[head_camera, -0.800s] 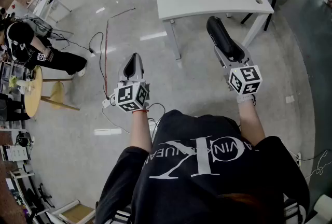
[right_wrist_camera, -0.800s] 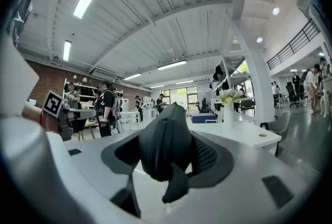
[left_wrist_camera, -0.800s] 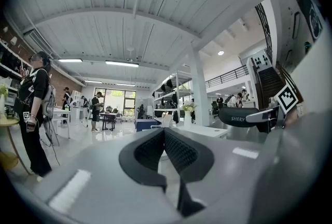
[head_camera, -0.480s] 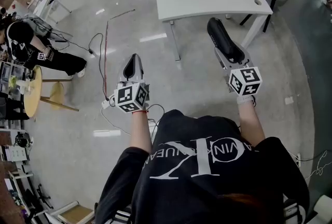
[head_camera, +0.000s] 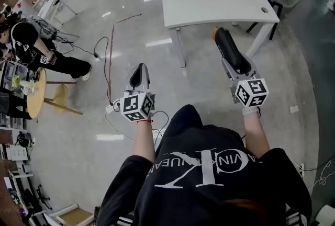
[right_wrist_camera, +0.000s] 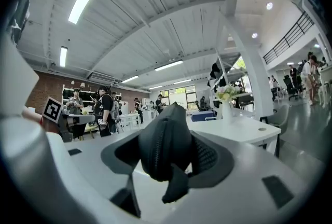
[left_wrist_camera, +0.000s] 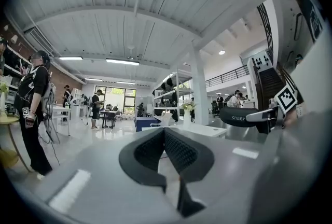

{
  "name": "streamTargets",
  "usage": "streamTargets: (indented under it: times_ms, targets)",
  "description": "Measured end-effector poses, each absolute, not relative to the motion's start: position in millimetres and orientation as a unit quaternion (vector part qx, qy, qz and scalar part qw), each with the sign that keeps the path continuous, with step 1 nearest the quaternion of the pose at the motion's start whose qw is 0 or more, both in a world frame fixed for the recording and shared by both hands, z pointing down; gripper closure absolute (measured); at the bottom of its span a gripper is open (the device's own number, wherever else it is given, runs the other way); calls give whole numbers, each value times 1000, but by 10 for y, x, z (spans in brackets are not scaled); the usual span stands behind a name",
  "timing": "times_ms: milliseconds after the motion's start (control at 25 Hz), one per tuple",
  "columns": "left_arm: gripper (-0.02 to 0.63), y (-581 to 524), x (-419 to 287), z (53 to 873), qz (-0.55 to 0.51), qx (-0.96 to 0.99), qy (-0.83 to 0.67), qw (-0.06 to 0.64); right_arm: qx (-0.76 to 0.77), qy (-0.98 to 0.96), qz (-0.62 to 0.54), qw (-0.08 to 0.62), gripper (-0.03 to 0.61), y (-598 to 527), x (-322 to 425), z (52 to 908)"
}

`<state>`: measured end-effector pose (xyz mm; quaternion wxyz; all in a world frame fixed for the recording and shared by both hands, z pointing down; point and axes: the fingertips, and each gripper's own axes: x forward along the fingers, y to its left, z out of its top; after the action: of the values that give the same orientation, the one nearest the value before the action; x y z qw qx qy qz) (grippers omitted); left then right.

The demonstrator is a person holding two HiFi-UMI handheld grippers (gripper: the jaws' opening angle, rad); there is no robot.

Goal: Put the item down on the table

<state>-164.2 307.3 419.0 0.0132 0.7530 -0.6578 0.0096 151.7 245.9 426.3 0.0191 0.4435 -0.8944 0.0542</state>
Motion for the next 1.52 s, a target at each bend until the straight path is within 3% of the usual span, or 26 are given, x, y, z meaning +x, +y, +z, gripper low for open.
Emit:
streamTargets:
  times_ms: [1520]
  targets:
    - [603, 305, -1796, 4507, 5, 798, -601, 55, 483, -868, 102, 53, 318, 200, 1257, 4545]
